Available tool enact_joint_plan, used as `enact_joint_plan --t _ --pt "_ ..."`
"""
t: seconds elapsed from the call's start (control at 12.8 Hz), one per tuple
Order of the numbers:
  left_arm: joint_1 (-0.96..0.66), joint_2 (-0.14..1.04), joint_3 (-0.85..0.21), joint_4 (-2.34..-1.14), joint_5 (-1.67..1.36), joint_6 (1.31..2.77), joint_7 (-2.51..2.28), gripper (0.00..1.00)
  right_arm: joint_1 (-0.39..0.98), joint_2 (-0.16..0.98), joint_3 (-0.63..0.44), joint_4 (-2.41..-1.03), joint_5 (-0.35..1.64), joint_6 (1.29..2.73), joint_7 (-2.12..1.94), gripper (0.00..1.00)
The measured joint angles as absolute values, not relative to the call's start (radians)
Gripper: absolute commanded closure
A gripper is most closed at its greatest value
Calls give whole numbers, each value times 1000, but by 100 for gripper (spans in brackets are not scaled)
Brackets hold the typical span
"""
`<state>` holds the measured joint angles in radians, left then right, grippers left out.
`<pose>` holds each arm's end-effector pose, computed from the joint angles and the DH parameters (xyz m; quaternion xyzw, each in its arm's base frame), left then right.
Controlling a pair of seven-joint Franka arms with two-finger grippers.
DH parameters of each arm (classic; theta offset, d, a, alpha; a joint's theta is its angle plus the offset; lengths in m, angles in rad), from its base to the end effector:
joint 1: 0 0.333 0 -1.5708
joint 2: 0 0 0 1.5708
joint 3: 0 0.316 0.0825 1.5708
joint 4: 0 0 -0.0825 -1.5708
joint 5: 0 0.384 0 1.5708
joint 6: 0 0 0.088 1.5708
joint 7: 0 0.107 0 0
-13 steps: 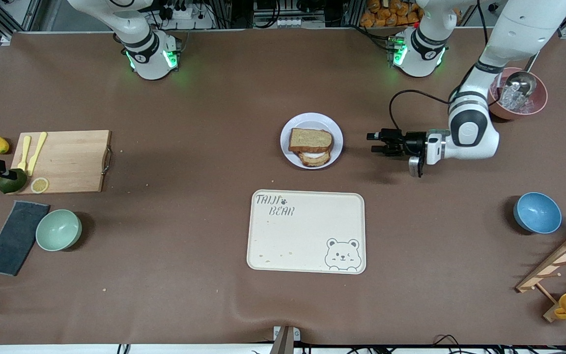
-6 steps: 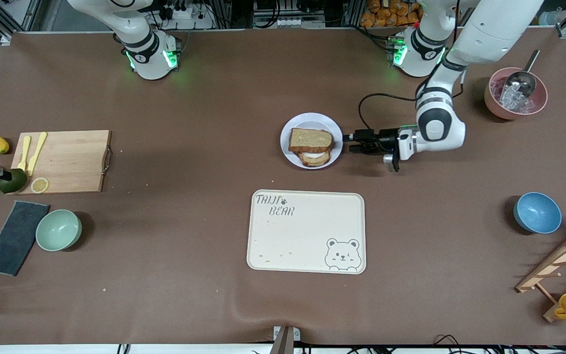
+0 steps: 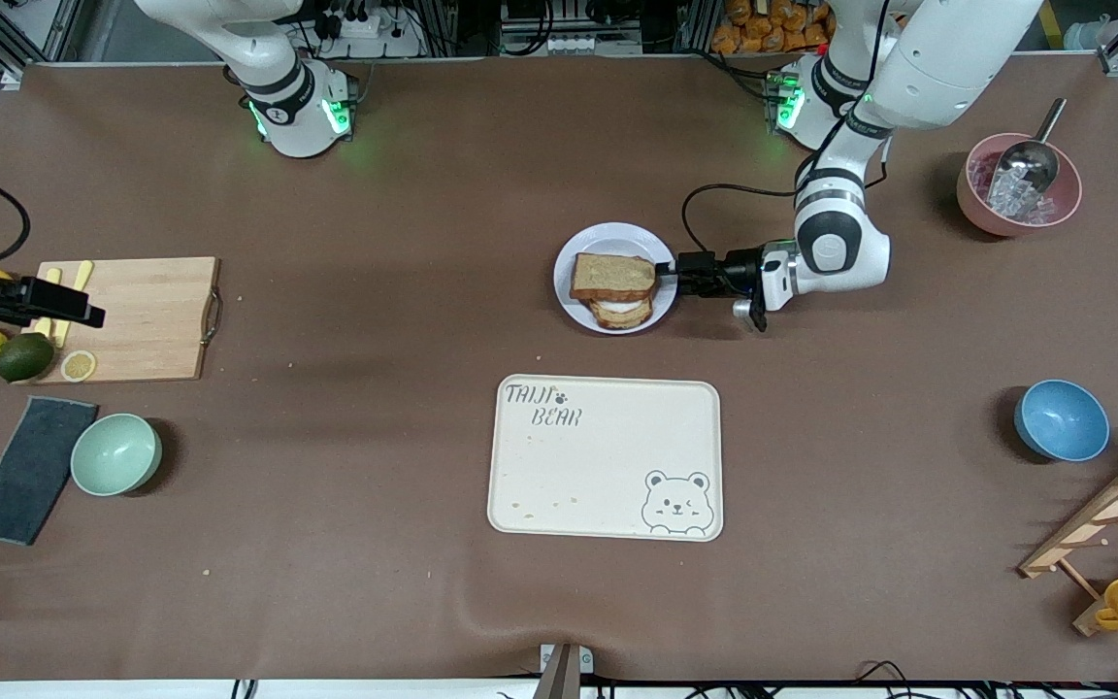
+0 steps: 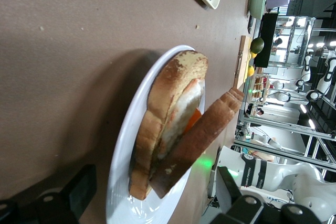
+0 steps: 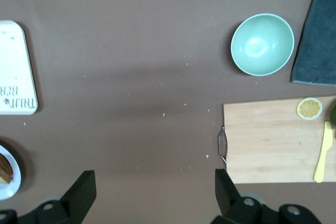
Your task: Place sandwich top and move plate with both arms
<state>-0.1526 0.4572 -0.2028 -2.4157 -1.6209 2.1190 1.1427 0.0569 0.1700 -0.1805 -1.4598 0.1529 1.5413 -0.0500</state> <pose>0.3883 -0.2041 0.1147 0.8402 -0.0008 -0.0710 0.5376 0.5991 -0.0486 0.5781 -0.9965 0.0371 0.0373 0.0647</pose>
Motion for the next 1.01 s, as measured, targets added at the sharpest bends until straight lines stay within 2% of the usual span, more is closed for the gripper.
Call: enact_joint_plan --t 0.16,0.31,0.39,0.47,1.01 --pt "-146 470 -203 -2416 -1622 2113 1159 34 47 68 -179 -1644 137 1688 -87 0" --pt "-142 480 -203 -2416 -1623 2112 1163 86 13 21 -133 -1725 127 1732 -106 0" --pt "-142 485 -203 -2415 -1623 2112 1169 97 -13 12 -92 -1732 115 1734 -105 0" --pt "-142 488 -203 -2415 -1623 2112 1186 100 -28 6 -66 -1732 110 1738 -103 0" --pt "-118 514 -203 -2412 -1625 2069 1258 100 -42 1 -52 -1719 97 1752 -100 0"
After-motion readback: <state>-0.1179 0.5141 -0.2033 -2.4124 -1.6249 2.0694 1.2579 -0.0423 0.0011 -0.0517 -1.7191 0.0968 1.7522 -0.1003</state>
